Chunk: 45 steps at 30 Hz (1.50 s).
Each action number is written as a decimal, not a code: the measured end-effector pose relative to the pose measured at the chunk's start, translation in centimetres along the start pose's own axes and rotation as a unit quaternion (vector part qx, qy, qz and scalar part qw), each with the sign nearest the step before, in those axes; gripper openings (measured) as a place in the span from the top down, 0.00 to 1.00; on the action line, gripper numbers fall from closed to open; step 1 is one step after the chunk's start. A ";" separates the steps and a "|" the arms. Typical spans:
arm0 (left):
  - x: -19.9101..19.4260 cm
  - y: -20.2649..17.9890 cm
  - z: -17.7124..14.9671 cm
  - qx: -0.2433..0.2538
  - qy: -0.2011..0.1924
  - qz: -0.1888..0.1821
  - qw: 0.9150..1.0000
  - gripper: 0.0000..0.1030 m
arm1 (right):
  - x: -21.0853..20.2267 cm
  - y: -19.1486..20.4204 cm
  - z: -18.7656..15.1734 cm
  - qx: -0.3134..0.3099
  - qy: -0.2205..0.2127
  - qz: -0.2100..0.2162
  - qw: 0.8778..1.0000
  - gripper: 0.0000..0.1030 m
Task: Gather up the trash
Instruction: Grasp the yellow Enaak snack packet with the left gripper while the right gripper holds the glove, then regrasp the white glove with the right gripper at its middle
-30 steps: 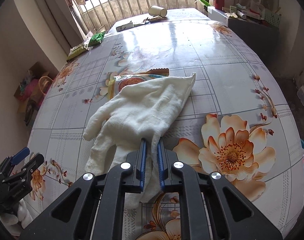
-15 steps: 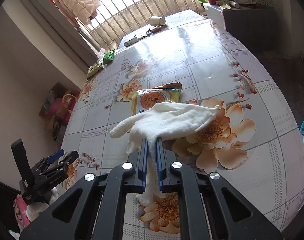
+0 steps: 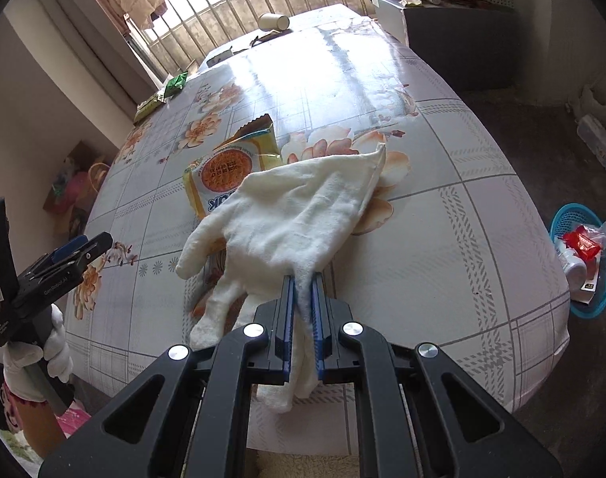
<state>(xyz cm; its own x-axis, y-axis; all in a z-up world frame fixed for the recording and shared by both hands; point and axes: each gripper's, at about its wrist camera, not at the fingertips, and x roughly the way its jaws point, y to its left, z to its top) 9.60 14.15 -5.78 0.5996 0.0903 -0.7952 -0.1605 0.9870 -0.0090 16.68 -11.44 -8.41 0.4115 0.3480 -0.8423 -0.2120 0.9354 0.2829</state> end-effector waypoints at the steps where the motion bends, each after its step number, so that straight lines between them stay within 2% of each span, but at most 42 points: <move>1: -0.1 -0.3 0.1 0.002 0.000 -0.003 1.000 0.27 | 0.0 0.0 -0.1 -0.002 0.000 -0.007 1.000 0.91; 6: 0.0 -2.0 0.9 0.002 0.007 -0.033 0.999 0.27 | -0.1 0.0 -0.4 -0.010 -0.007 -0.016 1.000 0.91; 12: 0.8 -4.8 3.5 -0.002 0.003 -0.106 0.994 0.27 | -0.2 -0.3 -0.8 -0.017 -0.013 -0.018 1.000 0.90; 17: 2.5 -8.9 5.9 0.028 0.010 -0.170 0.985 0.35 | -0.1 -0.8 -1.1 -0.010 -0.014 -0.012 1.000 0.91; 20: 4.2 -11.7 6.6 0.056 0.030 -0.182 0.981 0.44 | -0.2 -1.3 -1.2 -0.003 -0.016 -0.009 1.000 0.90; 21: 4.8 -12.5 6.7 0.067 0.036 -0.183 0.980 0.45 | -0.3 -1.4 -1.2 -0.001 -0.017 -0.008 1.000 0.90; 26: 6.5 -15.6 6.5 0.130 0.047 -0.149 0.979 0.68 | -0.3 -1.8 -1.4 0.005 -0.020 -0.005 1.000 0.91; 29: 6.7 -16.0 6.1 0.140 0.047 -0.142 0.979 0.77 | -0.5 -1.8 -1.6 0.004 -0.024 -0.005 1.000 0.91; 35: 6.7 -15.4 6.0 0.129 0.047 -0.140 0.981 0.86 | -1.0 -2.4 -1.9 0.010 -0.032 -0.008 0.999 0.91; 45: 5.1 -11.4 4.1 0.111 0.047 -0.110 0.987 0.91 | -2.2 -4.2 -2.7 0.041 -0.042 -0.014 0.998 0.91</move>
<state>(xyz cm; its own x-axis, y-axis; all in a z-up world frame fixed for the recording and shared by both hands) 17.65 3.91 -7.25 0.5232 -0.1319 -0.8420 0.1473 0.9871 -0.0631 14.26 -16.28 -8.95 0.4895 0.3227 -0.8101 -0.1275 0.9455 0.2996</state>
